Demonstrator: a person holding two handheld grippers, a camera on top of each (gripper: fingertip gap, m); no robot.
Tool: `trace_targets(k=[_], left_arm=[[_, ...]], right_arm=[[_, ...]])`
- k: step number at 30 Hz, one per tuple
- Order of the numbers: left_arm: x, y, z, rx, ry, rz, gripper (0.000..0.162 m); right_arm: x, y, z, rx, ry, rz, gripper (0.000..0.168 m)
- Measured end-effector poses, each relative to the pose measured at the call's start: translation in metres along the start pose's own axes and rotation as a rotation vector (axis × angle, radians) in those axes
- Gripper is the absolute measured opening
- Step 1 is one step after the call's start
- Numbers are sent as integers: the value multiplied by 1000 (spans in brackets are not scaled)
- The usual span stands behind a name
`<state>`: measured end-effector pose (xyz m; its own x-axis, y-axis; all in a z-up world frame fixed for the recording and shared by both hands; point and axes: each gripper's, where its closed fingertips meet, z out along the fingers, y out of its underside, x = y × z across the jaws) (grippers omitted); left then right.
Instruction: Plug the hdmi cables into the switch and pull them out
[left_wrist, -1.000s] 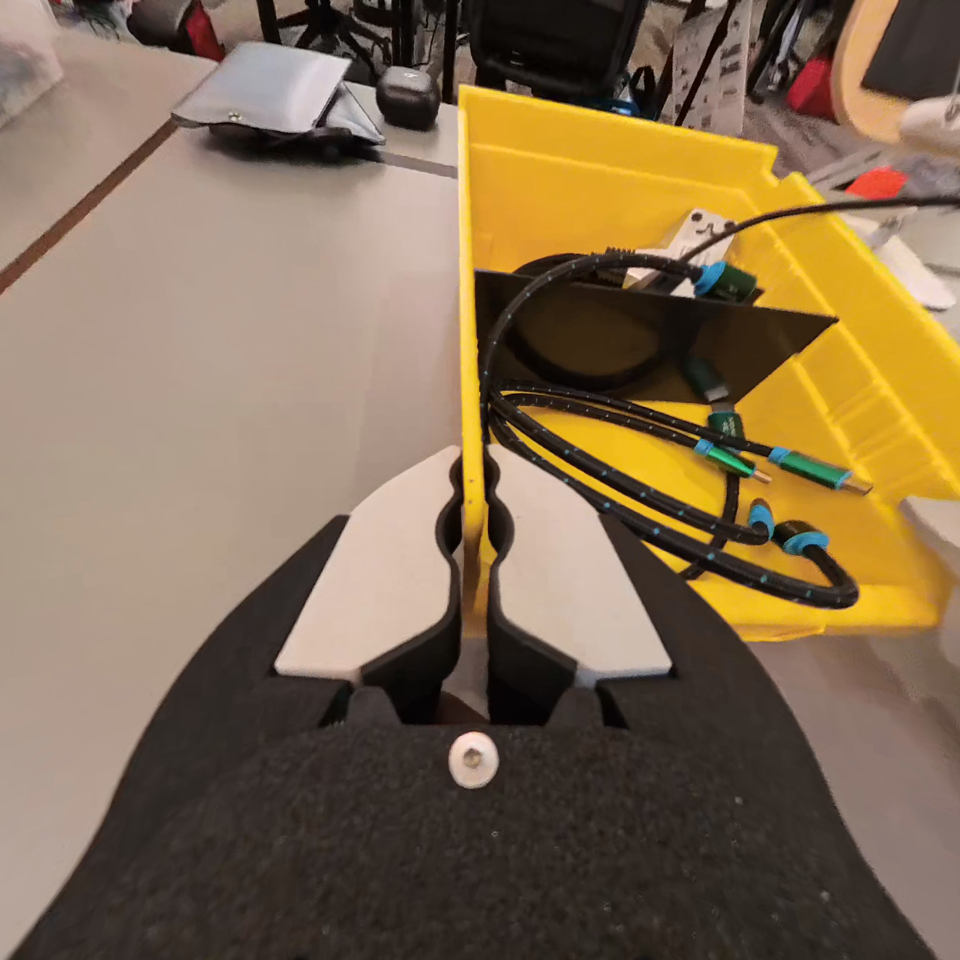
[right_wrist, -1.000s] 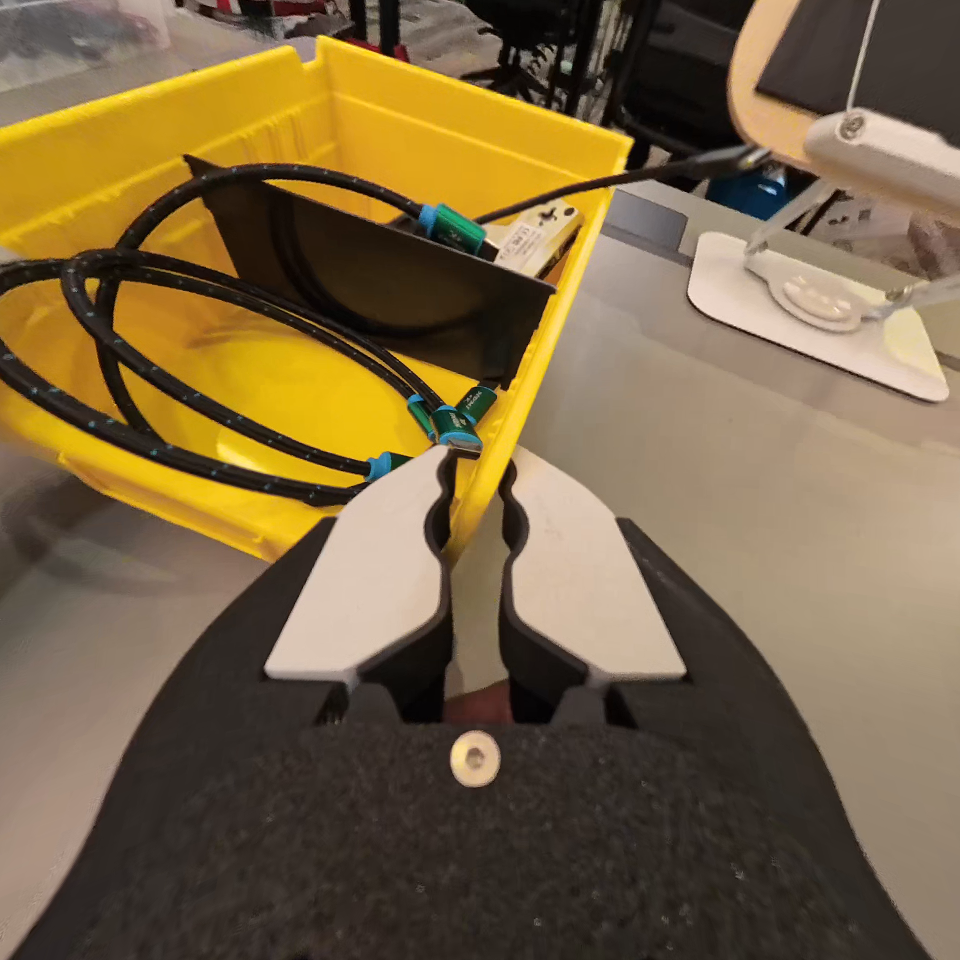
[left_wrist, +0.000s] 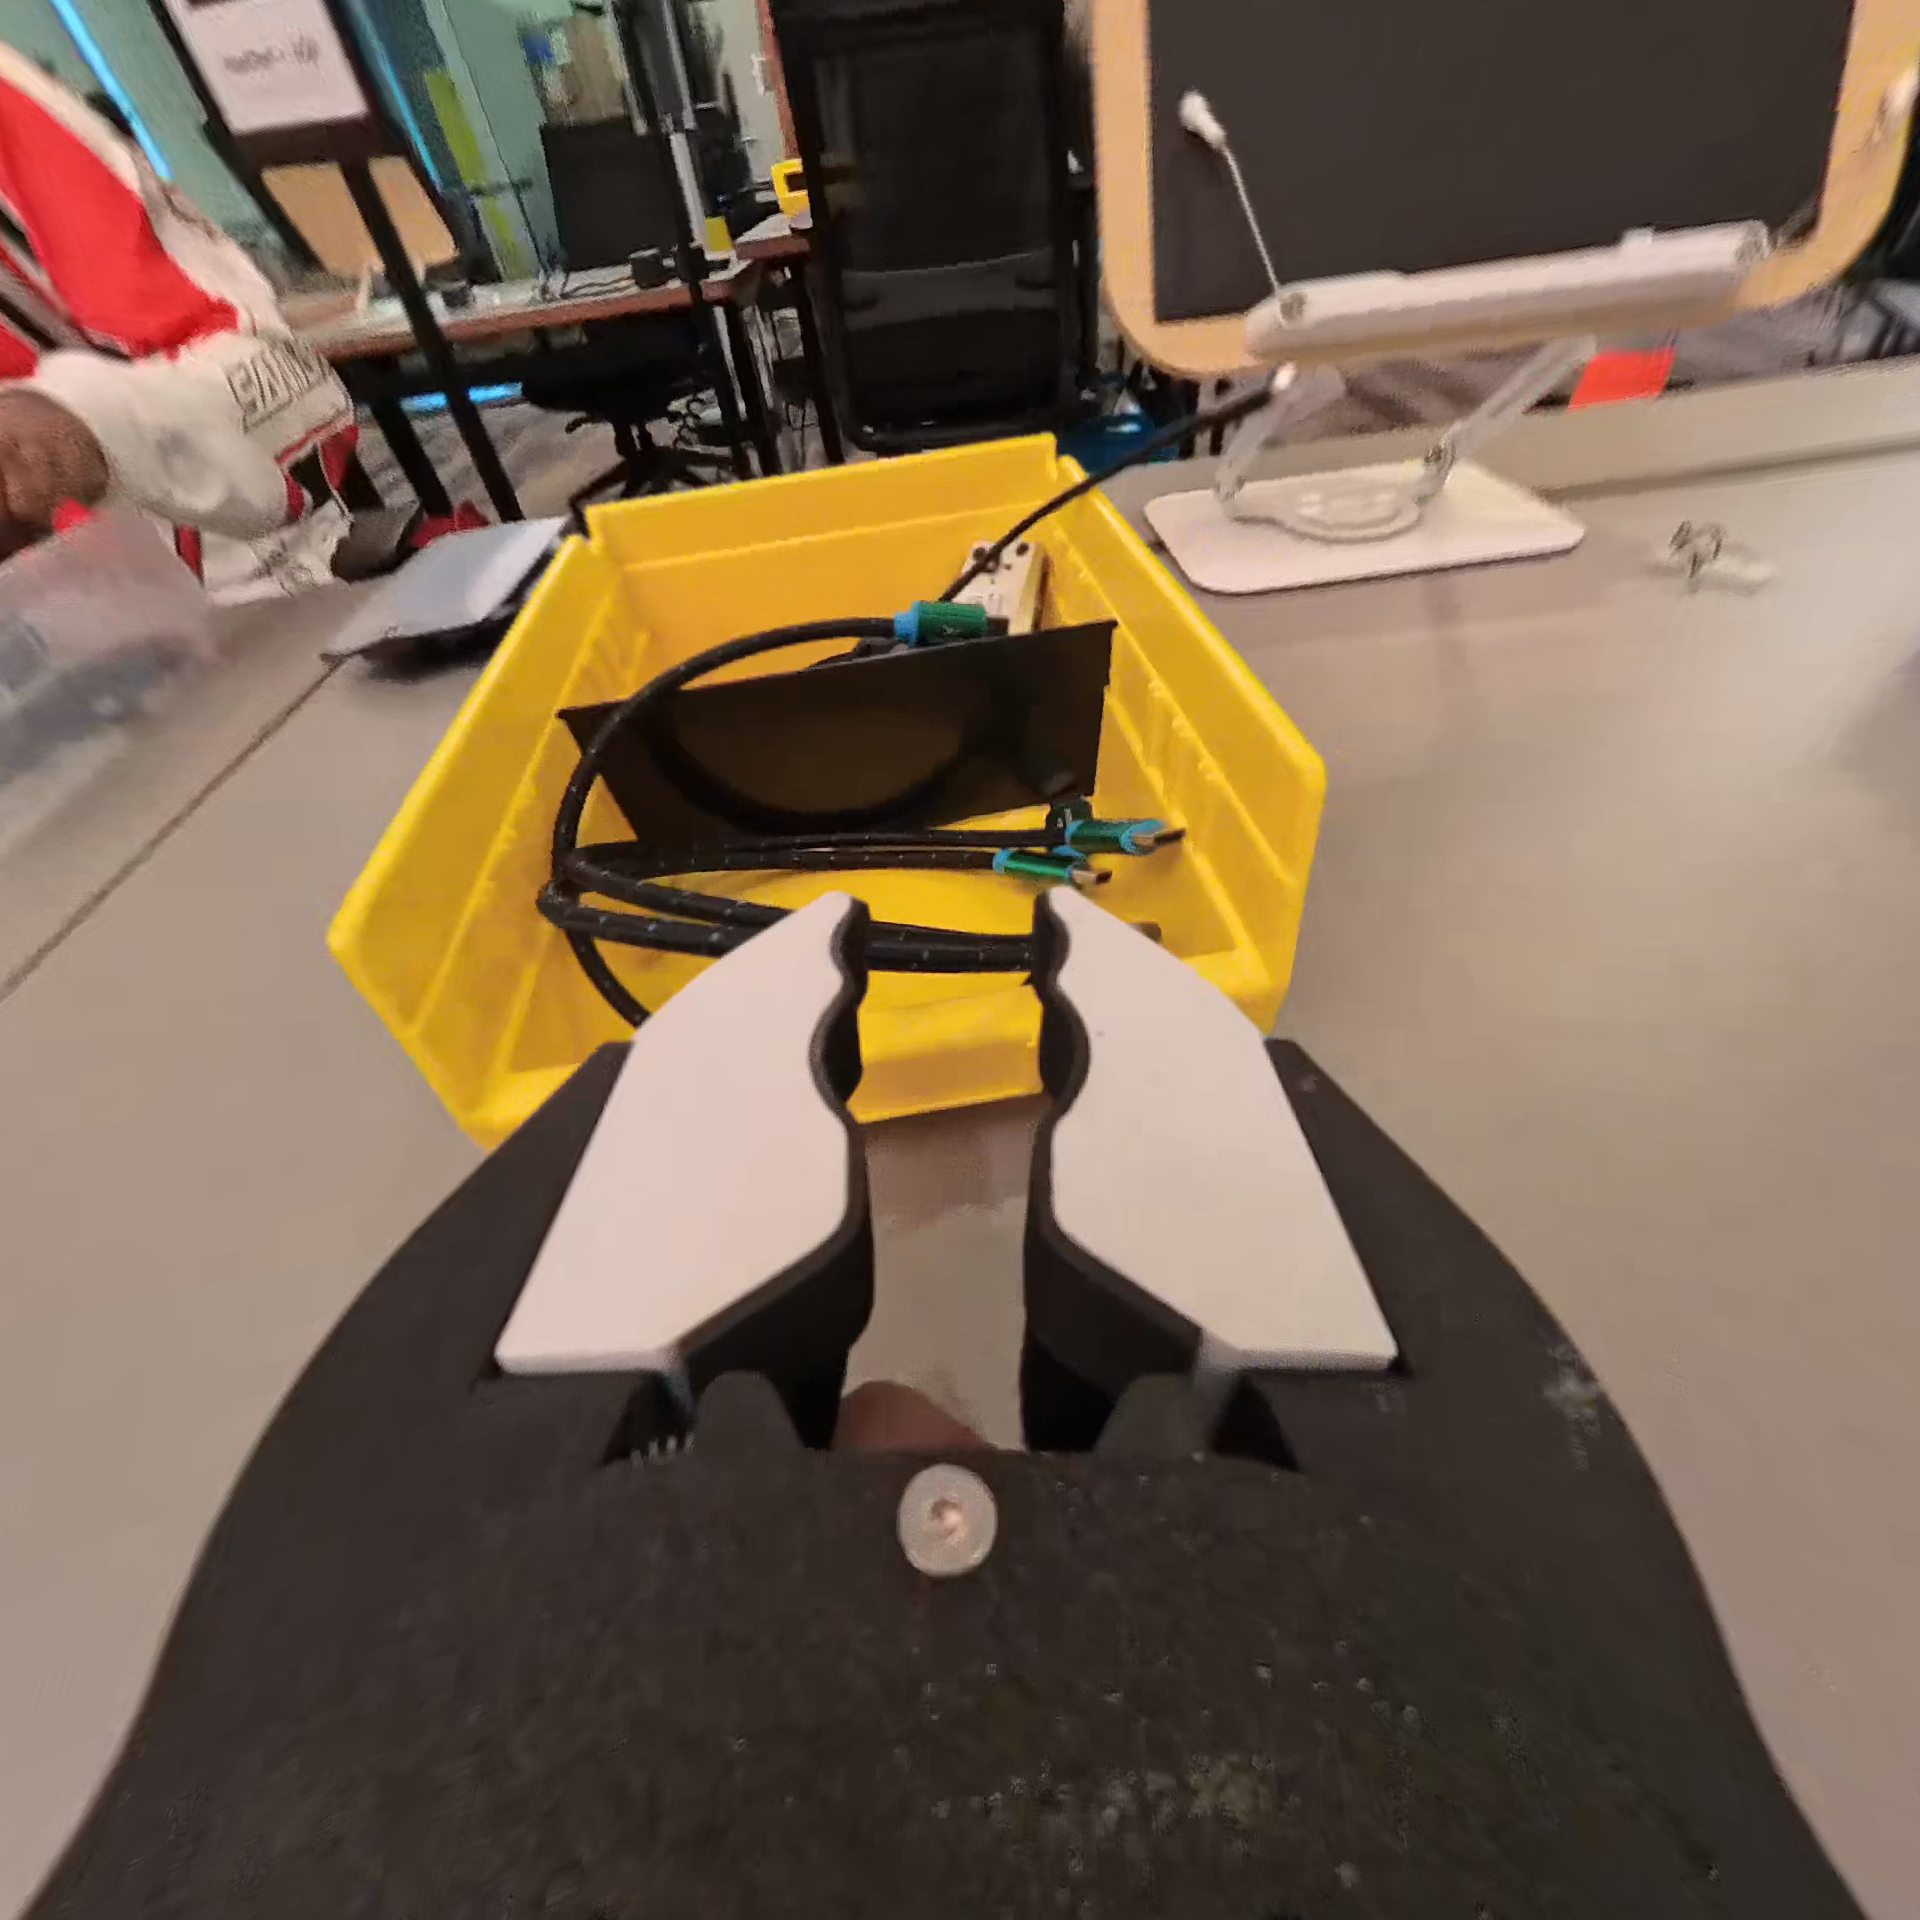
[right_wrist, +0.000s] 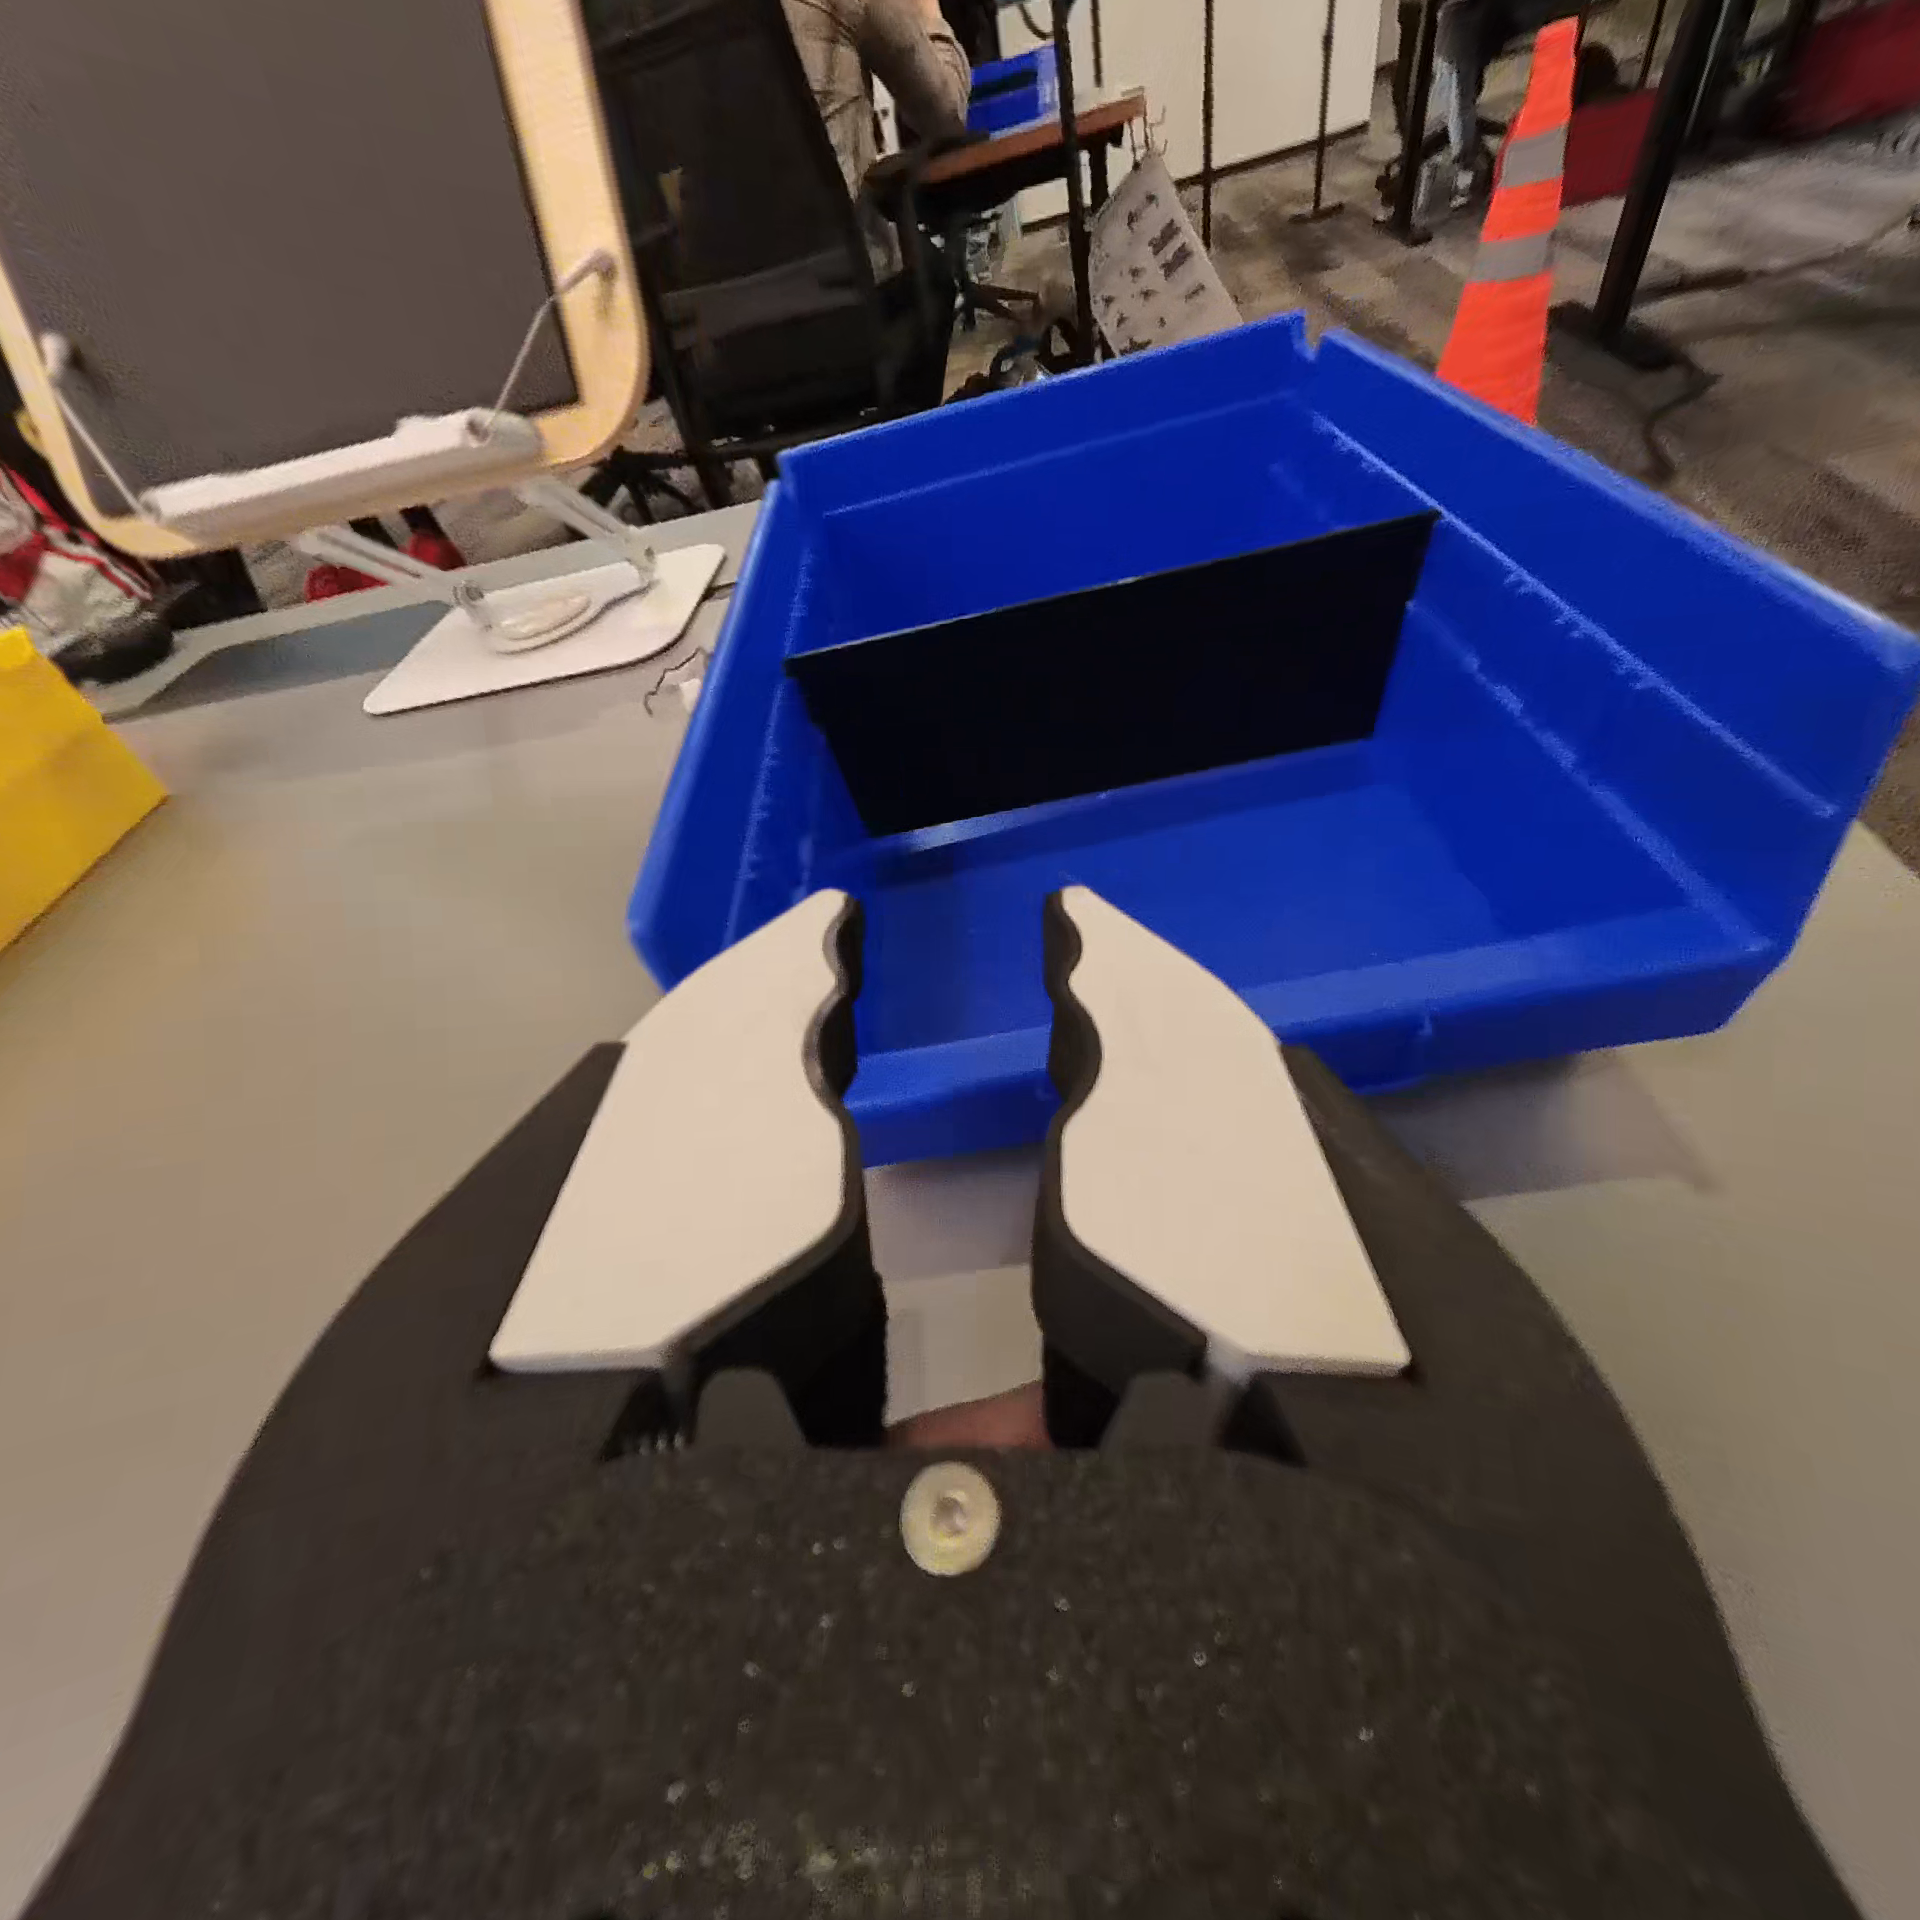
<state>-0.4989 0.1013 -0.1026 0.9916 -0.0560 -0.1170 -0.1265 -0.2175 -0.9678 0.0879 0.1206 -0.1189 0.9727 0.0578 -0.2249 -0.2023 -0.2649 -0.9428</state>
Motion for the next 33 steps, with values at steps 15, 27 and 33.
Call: trace_targets(k=[15, 27, 33], left_arm=[[31, 25, 15, -143, 132, -14, 27], [30, 29, 13, -164, 146, -49, 27], [32, 35, 16, -187, 173, -74, 26]], right_arm=[[19, 0, 4, -25, 46, -29, 23], [10, 0, 1, -21, 18, -32, 20], [-13, -5, -7, 21, -21, -76, 20]])
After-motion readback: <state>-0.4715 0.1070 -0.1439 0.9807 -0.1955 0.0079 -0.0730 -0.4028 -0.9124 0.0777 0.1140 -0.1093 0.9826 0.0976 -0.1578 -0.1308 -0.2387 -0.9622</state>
